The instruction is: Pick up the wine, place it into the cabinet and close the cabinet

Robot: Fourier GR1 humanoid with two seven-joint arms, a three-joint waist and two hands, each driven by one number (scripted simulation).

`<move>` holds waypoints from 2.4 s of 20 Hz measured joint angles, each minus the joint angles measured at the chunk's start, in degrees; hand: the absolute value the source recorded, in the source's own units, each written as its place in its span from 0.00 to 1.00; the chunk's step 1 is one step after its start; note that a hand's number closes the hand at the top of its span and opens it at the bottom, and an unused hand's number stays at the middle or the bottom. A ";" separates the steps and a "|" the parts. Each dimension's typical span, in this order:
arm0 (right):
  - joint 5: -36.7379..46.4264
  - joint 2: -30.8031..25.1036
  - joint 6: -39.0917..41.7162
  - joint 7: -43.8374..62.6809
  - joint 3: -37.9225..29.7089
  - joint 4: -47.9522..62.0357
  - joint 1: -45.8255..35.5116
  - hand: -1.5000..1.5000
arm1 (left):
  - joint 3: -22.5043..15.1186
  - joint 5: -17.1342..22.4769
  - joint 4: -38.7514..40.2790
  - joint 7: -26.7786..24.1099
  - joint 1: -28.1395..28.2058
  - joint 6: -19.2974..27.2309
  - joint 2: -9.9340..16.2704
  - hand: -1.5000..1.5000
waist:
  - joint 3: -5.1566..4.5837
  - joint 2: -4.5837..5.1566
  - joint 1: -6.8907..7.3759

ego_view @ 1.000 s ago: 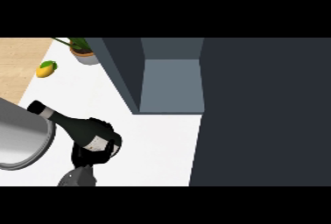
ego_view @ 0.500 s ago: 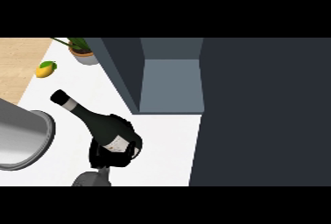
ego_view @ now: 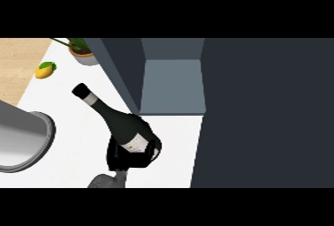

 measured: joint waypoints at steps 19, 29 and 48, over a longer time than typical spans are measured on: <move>-1.78 0.17 0.07 0.14 -0.23 1.55 -1.39 0.00 | -8.87 16.01 19.12 -12.45 -14.85 5.35 0.00 1.00 | -0.03 0.11 -0.39; -3.76 -0.16 1.00 -1.08 -1.35 2.30 -0.92 0.00 | -10.81 24.29 27.16 -14.34 -25.60 8.25 -0.03 1.00 | -0.08 0.22 -0.76; -2.58 1.08 2.05 -5.45 0.55 3.70 1.63 0.00 | -7.64 31.24 44.64 -13.61 -41.46 6.28 -0.06 1.00 | -0.28 0.77 -1.60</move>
